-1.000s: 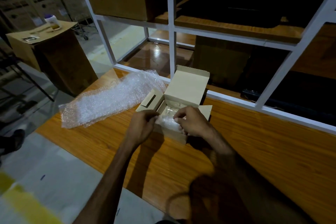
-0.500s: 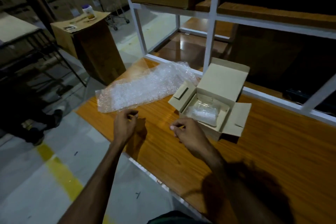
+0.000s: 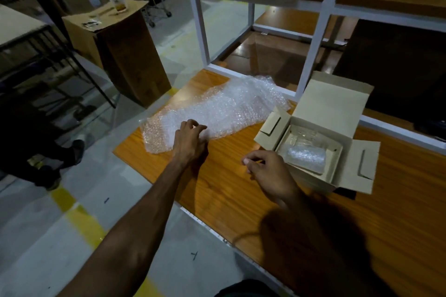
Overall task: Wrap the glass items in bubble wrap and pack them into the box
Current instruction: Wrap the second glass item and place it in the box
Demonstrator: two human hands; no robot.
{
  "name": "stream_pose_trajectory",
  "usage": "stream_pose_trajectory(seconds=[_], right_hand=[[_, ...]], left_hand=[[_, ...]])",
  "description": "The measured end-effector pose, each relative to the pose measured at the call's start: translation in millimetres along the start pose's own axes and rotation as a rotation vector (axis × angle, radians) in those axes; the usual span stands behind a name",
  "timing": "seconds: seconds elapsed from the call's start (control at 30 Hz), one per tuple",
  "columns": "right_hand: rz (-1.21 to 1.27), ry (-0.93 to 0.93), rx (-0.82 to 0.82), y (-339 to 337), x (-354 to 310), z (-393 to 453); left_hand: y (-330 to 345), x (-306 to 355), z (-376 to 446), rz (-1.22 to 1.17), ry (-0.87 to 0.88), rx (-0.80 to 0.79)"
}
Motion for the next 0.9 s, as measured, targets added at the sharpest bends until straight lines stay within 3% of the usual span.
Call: stream_pose_trajectory(seconds=[0.33, 0.63, 0.77, 0.9], right_hand=[[0.069, 0.026, 0.045, 9.7, -6.1, 11.2], [0.334, 0.016, -0.235, 58.1, -72.9, 44.3], [0.524, 0.053, -0.229, 72.6, -93.6, 66.5], [0.494, 0.030, -0.049, 65.6, -92.1, 80.5]], left_hand=[[-21.7, -6.9, 19.6, -0.288, -0.010, 0.212], [-99.8, 6.1, 9.7, -0.538, 0.074, 0.423], [-120.3, 10.7, -18.0, -0.506, 0.156, 0.493], [-132.2, 1.5, -42.2, -0.309, 0.227, 0.513]])
Point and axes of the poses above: each hand's wrist, its own z-axis towards the middle knuckle, its own y-axis out of the palm, x = y × z, the point moved 4 cm from there along z, towards the middle knuckle, and after that the axes turned 12 degrees about z, right-handed, at the moved point
